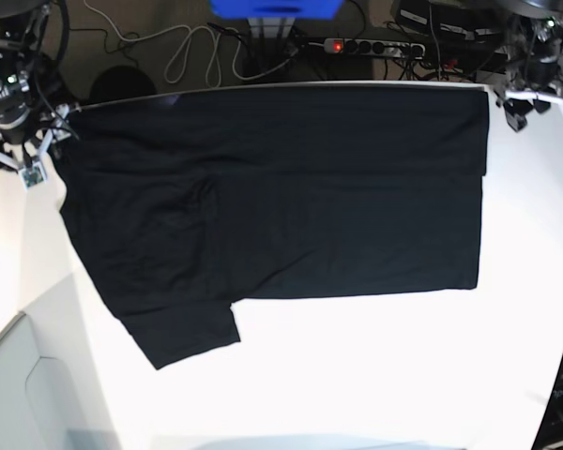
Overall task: Fold the T-shirt properly
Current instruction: 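Reach both grippers down to the shirt's side edges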
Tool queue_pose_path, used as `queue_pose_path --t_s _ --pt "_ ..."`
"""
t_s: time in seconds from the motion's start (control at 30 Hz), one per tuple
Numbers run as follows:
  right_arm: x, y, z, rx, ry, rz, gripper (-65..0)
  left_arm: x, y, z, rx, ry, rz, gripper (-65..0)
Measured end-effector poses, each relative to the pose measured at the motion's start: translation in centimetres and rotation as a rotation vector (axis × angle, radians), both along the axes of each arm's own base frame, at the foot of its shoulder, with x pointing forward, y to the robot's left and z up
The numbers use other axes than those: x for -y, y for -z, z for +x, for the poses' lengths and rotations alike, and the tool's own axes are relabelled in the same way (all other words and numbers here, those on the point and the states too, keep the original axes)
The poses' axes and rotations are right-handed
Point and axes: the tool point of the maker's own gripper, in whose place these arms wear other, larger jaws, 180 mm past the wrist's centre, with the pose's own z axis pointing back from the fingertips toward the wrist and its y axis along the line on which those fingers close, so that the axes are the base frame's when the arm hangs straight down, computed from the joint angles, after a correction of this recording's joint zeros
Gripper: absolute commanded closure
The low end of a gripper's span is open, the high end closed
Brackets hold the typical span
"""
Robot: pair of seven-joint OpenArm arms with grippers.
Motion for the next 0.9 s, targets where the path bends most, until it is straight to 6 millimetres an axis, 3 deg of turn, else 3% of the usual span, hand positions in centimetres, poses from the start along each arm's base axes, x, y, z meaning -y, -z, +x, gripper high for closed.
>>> queue_pose_path --t_s 0.13,0.33,0.47,0.63,0.8,0.9 --pt "0.2 -1.5 3.7 0.093 0.011 0.017 -43.2 -0.5 -1.3 3.4 0.069 0.022 0.016 -38.2" --pt "-0.5 -0.3 12.0 0.146 0.033 0.153 -43.3 -1.2 -2.0 9.8 0.125 0.078 0.051 -38.3" --pt "0.5 0.5 16.6 0.129 0.088 0.226 -46.4 -0.9 -2.0 14.6 0.108 0.136 0.109 -38.3" --pt "-1.8 1.8 21.7 0.11 0.063 0.346 -47.5 0.9 -1.7 20.0 0.119 0.208 0.118 -38.3" --pt "-4.8 3.7 24.4 0.127 0.001 0.435 -47.5 1.6 2.2 23.6 0.026 0.216 0.047 -38.3" --pt "-5.0 5.2 24.7 0.148 0.039 0.468 -47.5 2.5 2.8 26.6 0.067 0.228 0.042 -38.3"
